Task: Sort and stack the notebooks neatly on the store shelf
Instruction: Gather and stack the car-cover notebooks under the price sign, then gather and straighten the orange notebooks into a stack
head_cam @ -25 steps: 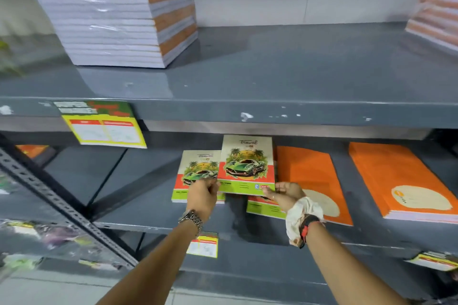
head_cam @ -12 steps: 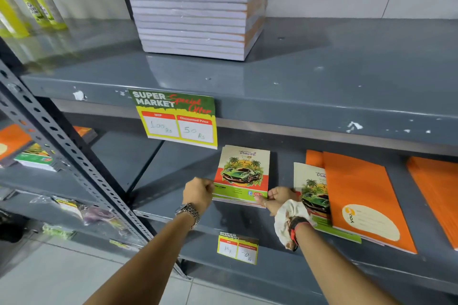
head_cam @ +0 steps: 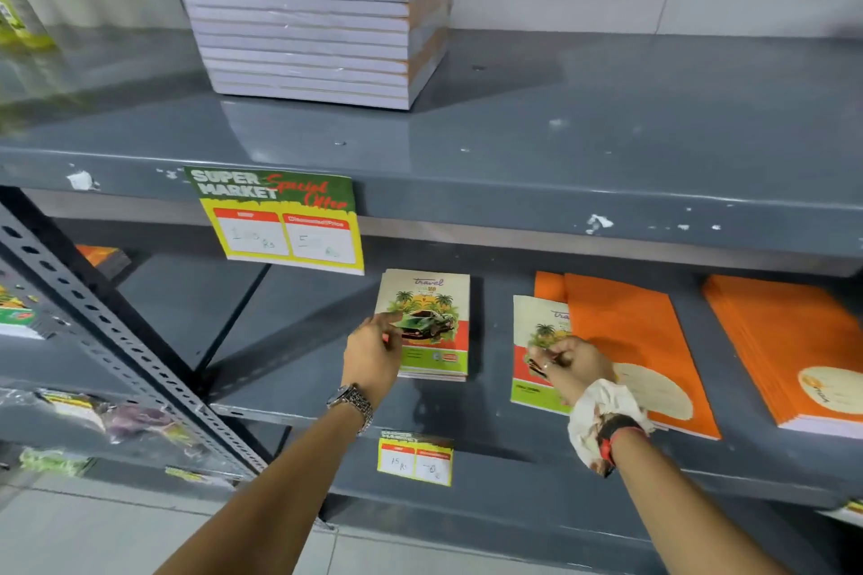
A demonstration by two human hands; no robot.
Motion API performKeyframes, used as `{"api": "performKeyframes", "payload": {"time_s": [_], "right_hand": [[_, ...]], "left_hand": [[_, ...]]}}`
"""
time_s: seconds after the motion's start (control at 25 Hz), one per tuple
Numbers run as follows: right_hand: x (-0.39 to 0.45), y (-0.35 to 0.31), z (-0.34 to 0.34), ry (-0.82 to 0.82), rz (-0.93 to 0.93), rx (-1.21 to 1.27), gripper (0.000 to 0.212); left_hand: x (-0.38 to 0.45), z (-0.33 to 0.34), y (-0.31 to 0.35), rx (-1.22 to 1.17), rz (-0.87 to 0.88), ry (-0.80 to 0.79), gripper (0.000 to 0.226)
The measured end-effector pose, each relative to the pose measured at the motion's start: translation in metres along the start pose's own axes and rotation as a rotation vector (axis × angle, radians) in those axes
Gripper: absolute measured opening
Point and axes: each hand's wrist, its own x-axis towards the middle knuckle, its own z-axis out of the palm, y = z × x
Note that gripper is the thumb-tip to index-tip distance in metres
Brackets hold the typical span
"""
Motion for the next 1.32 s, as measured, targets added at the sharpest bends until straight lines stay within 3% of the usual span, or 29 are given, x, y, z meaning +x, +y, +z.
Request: {"api": "performKeyframes", "payload": {"time_s": [0.2, 0.36, 0.52, 0.72, 0.84, 0.96, 1.12, 1.32], "right_hand": [[0.009, 0.064, -0.09, 0.197, 0.13, -0.075, 0.02], [0.013, 0.112, -0.123, 0.088, 0.238, -0.155, 0.027], [0.017, 0.131, -0.126, 0.035, 0.22, -0.136, 0.019], [0.04, 0.157, -0.135, -0.181, 0.345, 0.056, 0.054], [0.043, 0.16, -0.149, -0.275, 0.324, 0.288, 0.023], [0.035, 0.16, -0.177, -0.341, 0.324, 0.697, 0.023], [0.051, 0.174, -0.236, -0.099, 0.125, 0.69, 0.035], [0.074, 0.208, -0.312, 0.118, 0.062, 0.54, 0.041]], "left_hand": [[-0.022, 0.059, 0.065, -0.033, 0.166, -0.293, 0.024], [-0.054, 0.112, 0.113, -0.103, 0.198, -0.492, 0.025], [-0.077, 0.148, 0.136, -0.067, 0.106, -0.473, 0.017], [-0.083, 0.161, 0.151, -0.118, -0.083, -0.463, 0.027], [-0.092, 0.164, 0.152, -0.158, -0.121, -0.404, 0.029], [-0.104, 0.173, 0.165, -0.311, -0.127, -0.364, 0.029], [-0.114, 0.199, 0.218, -0.528, -0.056, -0.346, 0.022], [-0.13, 0.257, 0.285, -0.605, -0.045, -0.499, 0.031]]}}
